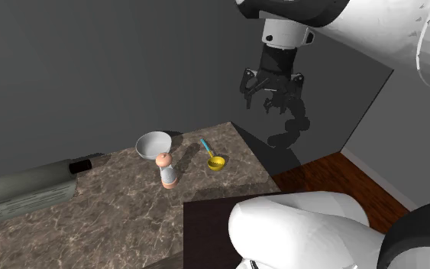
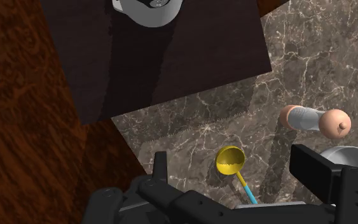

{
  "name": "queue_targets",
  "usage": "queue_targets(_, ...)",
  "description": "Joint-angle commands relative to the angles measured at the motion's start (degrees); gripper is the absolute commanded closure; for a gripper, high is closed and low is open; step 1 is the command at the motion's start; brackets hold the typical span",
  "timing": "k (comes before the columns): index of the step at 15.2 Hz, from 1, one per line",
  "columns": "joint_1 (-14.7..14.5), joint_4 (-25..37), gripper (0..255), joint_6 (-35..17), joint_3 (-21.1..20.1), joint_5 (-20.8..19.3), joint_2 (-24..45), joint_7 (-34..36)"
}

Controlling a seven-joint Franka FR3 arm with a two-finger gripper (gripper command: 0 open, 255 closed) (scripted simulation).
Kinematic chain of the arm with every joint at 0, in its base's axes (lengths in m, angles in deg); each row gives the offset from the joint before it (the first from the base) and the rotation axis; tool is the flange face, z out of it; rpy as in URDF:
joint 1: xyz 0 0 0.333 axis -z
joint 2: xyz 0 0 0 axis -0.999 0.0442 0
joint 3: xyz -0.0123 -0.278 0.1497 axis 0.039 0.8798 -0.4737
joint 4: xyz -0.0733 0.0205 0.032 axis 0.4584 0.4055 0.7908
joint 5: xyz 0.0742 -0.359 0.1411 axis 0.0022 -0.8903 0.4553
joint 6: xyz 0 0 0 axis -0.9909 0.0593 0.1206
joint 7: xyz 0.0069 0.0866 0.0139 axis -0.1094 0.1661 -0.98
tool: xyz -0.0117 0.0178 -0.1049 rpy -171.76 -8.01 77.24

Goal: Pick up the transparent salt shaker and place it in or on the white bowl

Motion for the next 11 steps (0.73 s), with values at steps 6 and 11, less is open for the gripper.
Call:
queue_targets(6,-2.0,-6.7,0,-8.2,-4.6,4.5,-0.2,5.2)
queue_targets(11,-4.6,-11.6,0,-17.3,-9.5,9.1,2.1,10.2)
